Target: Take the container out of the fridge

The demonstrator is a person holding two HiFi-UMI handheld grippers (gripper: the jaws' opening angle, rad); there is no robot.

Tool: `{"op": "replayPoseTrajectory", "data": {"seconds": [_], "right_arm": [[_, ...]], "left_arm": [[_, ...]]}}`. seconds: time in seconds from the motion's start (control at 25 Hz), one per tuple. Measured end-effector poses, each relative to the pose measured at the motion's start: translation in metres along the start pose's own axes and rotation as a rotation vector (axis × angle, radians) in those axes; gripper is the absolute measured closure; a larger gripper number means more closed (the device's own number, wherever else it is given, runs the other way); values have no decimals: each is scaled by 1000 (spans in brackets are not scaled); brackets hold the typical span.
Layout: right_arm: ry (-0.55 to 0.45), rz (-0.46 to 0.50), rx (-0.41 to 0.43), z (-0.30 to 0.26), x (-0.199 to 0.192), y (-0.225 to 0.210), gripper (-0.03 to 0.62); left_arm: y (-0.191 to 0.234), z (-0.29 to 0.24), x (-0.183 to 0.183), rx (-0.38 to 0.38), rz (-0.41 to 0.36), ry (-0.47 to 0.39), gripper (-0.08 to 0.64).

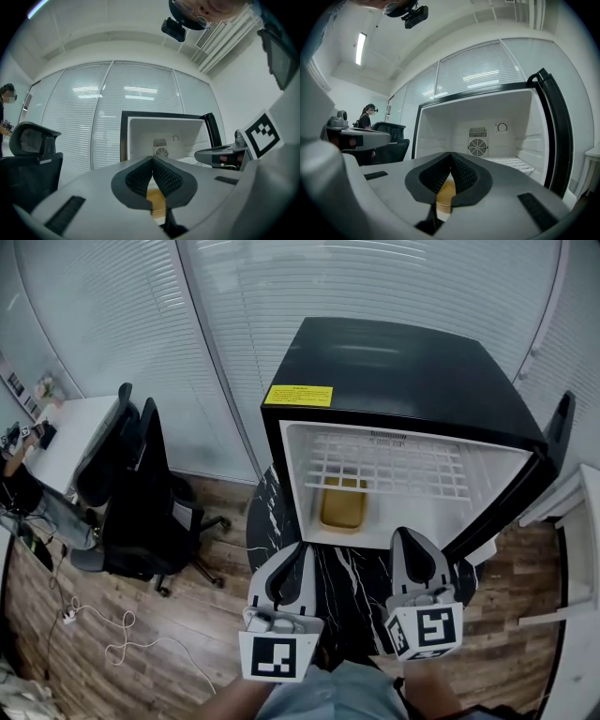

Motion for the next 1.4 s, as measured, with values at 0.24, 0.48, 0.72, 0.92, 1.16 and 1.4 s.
{"op": "replayPoseTrajectory", "data": {"seconds": [0.24, 0.48, 0.72, 0.92, 1.16, 1.4], "right_arm": [[77, -27, 1, -23, -34, -11, 577], [167, -53, 5, -47, -78, -17, 577], [244, -77, 21, -64, -117, -15, 577], [284, -90, 20, -80, -137, -17, 577], [290, -98, -15, -102, -135, -23, 553], [315, -114, -24, -120, -145, -29, 508]], "left_arm": [[6, -19, -33, 6, 2, 82, 546], [14, -38, -63, 19, 22, 133, 546], [14, -49, -88, 14, 33, 180, 546], [14, -54, -103, 6, 46, 222, 546], [20, -60, -105, 10, 58, 231, 546], [20, -61, -110, 3, 50, 241, 546]]}}
Point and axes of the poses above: the fingertips, and each gripper's own axes: z backward along the fingers, y to its left, x out of its top, the point moved 3 cm from there along z, backward along the fingers, and after that the axes turned 1 degree about -x, right-handed, at the moved point
